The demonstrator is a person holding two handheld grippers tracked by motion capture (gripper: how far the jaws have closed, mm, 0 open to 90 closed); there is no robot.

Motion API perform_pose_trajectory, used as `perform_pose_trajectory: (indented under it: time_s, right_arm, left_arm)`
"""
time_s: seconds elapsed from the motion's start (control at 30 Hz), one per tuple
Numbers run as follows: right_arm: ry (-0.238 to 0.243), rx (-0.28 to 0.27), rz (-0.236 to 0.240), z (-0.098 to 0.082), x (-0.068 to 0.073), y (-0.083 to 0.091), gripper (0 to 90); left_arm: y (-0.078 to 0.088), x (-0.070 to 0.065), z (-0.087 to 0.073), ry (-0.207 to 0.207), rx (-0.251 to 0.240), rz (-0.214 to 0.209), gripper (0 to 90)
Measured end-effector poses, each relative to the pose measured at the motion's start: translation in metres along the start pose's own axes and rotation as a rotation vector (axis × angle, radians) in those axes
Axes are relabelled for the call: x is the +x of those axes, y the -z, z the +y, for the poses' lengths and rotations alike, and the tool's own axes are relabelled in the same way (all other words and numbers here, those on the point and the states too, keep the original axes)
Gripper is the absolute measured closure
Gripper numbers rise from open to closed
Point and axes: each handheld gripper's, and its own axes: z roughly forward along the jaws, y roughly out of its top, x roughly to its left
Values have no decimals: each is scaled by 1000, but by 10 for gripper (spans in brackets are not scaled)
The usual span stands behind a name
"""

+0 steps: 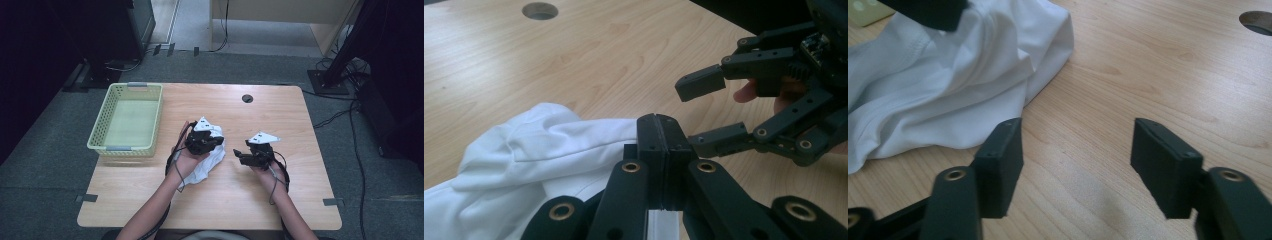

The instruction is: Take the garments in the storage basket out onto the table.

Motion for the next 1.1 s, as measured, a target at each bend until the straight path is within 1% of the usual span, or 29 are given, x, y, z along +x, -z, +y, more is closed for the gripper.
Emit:
perform_pose_trajectory:
  time_s: [0.1,0.2,0.23,0.33,0.37,0.5,0.63,0.77,0.97,1.1]
  right_arm:
    - [0,-2,4,1,-1,1,396]
    - [-9,-8,11,1,-2,3,406]
    - [-13,-10,13,2,-1,3,410]
    - [-11,-17,23,3,1,5,418]
    - [-7,-18,31,3,1,5,418]
    - [17,-17,55,3,5,4,418]
    - [29,-16,66,4,8,1,419]
    - [27,-16,71,4,11,-1,422]
    - [27,-25,80,3,13,-2,424]
    - [15,-35,93,3,13,-2,425]
  left_arm:
    - [-5,-4,1,-7,9,-7,900]
    - [-9,-6,2,-17,20,-11,900]
    - [-11,-7,2,-14,22,-12,900]
    - [-15,-9,4,-21,28,-20,900]
    - [-16,-9,5,-26,31,-20,900]
    - [-20,-9,5,-19,40,-22,900]
    - [-22,-11,4,-27,48,-24,900]
    - [-24,-14,6,-28,46,-28,900]
    - [-30,-19,10,-47,56,-38,900]
    - [-33,-23,12,-55,63,-47,900]
